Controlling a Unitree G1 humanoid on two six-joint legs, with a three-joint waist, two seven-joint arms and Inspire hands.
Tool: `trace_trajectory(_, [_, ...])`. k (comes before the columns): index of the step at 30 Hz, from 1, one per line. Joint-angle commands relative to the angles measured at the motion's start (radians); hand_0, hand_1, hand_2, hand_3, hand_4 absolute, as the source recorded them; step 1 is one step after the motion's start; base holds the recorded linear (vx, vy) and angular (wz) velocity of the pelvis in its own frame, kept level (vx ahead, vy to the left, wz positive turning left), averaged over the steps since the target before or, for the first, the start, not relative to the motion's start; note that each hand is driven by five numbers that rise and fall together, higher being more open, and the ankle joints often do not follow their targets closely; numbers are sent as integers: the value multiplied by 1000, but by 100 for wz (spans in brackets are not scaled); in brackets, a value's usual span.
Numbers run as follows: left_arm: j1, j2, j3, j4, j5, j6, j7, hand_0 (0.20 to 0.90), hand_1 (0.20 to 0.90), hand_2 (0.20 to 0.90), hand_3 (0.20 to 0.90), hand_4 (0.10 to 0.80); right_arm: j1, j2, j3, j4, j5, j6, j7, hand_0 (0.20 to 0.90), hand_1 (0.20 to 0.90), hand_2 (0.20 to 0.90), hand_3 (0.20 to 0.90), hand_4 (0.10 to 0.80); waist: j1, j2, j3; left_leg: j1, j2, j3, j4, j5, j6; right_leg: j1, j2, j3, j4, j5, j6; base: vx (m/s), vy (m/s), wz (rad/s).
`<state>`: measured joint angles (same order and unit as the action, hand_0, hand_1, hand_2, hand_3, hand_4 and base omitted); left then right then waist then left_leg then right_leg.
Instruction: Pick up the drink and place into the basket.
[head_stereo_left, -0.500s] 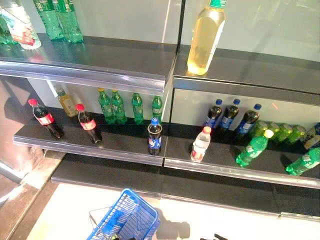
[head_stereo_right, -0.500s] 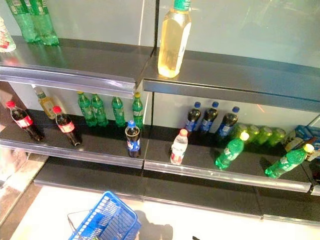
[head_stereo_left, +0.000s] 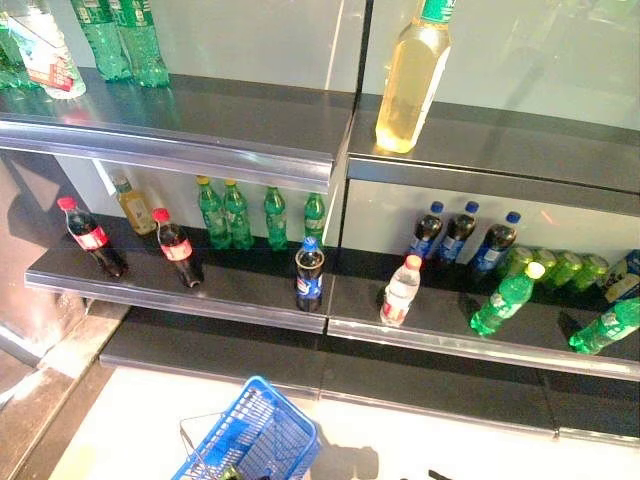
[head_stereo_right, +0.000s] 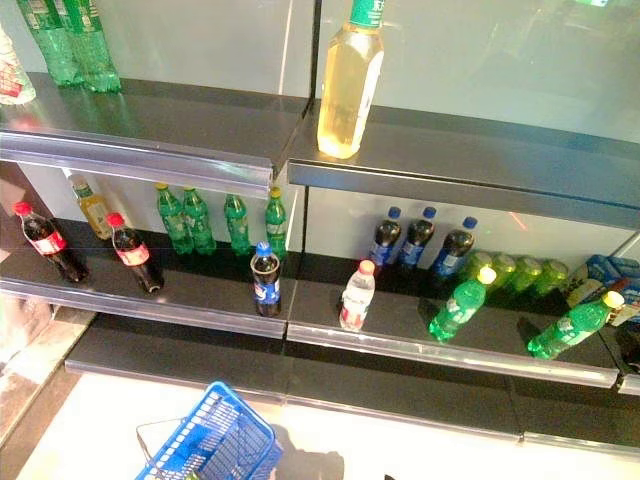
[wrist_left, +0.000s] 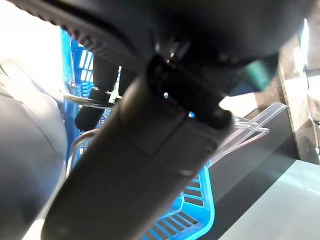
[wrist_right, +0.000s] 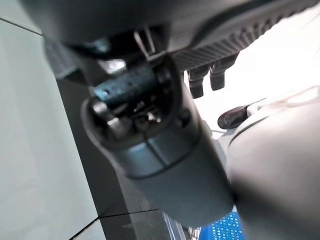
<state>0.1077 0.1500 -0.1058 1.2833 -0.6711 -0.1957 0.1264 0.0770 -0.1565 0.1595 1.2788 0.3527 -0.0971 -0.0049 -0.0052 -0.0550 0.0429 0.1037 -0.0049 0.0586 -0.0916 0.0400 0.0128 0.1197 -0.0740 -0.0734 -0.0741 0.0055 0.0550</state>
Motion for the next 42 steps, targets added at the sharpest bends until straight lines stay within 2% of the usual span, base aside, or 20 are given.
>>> trace_trajectory(1, [-94,7,9,-26,32,-74,-16,300,300,300,200,100,-5,-19,40,7,-56,-50,-44,900,900,900,900,800,-1,23,38,33,5,21,13,-79,-12,-15,-32,-1,43,16,57,0,0,0])
trace_trajectory(6, [-97,12,7,-37,32,-67,-9,300,300,300,200,100,-3,-31,86,-66,-148,-127,-104,900,900,900,900,800,-2,16,45,30,5,22,19,-81,-10,-19,-32,4,49,15,58,0,0,0])
trace_trajectory(11, [-85,21,10,-76,40,-56,3,300,300,300,200,100,14,-65,143,-281,-218,-170,-179,900,900,900,900,800,-7,7,54,25,5,20,26,-82,-8,-25,-32,7,55,18,60,0,0,0])
trace_trajectory(16, [-60,37,12,-156,36,-27,30,300,300,300,200,100,57,-182,193,-752,-323,-143,-338,900,900,900,900,800,-23,-3,61,14,6,23,35,-85,-6,-35,-35,10,60,23,66,-20,-20,0])
trace_trajectory(18, [-46,40,14,-173,34,-25,33,300,300,300,200,100,73,-228,181,-892,-328,-153,-364,900,900,900,900,800,-30,-3,61,15,6,26,34,-87,-5,-38,-35,12,60,23,68,0,0,0])
trace_trajectory(21, [-15,33,13,-182,34,-45,29,300,300,300,200,100,97,-280,133,-1072,-361,-217,-411,900,900,900,900,800,-39,0,56,18,5,32,35,-93,-3,-38,-35,16,60,19,71,17,4,-4])
trace_trajectory(27, [37,12,27,-203,48,-64,19,300,300,300,200,100,96,-334,29,-1392,-356,-226,-437,900,900,900,900,800,-45,10,45,26,6,44,40,-106,-3,-33,-40,19,58,10,76,27,14,-6])
trace_trajectory(36, [87,-5,41,-218,50,-81,6,300,300,300,200,100,74,-357,-9,-1553,-279,-222,-391,900,900,900,900,800,-28,8,41,-3,9,54,137,-146,-11,-38,-50,7,79,-6,67,38,8,-4])
trace_trajectory(38, [84,-5,40,-227,50,-79,9,300,300,300,200,100,48,-361,4,-1555,-224,-230,-395,900,900,900,900,800,-18,0,55,-37,12,55,212,-167,-17,-53,-52,2,107,-16,57,-3,-16,0])
trace_trajectory(42, [59,-6,13,-234,29,-70,26,300,300,300,200,100,-48,-352,62,-1548,-236,-237,-461,900,900,900,900,800,-2,-3,104,-117,23,42,350,-193,-23,-109,-47,-12,206,-47,28,-52,-18,-1])
